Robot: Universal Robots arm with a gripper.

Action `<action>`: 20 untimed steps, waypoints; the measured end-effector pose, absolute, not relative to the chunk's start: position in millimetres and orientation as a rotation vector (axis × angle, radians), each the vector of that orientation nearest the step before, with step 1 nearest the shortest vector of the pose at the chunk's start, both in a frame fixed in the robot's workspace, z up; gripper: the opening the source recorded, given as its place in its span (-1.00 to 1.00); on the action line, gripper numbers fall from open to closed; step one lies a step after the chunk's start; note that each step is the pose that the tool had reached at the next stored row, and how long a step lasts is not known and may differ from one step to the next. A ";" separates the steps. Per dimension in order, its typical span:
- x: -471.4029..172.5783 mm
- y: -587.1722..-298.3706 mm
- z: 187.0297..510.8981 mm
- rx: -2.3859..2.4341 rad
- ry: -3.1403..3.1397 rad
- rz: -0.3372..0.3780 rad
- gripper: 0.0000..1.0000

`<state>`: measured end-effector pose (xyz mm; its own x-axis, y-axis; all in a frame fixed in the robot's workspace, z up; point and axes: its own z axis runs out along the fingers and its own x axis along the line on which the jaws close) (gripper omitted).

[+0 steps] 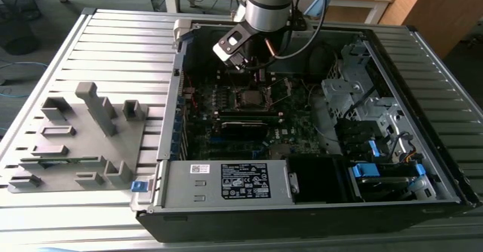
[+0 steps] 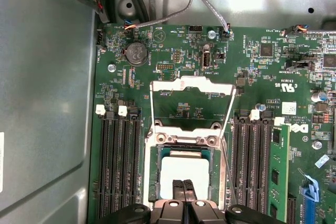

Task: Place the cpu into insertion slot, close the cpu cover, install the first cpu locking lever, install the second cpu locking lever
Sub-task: 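Close the cpu cover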

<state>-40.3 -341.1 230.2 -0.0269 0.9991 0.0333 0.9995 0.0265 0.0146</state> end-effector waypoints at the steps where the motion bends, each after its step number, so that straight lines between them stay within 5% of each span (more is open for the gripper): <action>1: -40.3 -341.1 230.3 -2.182 -2.241 -0.052 -0.80; 20: -40.3 -341.1 239.5 -2.182 -2.241 -0.052 -0.80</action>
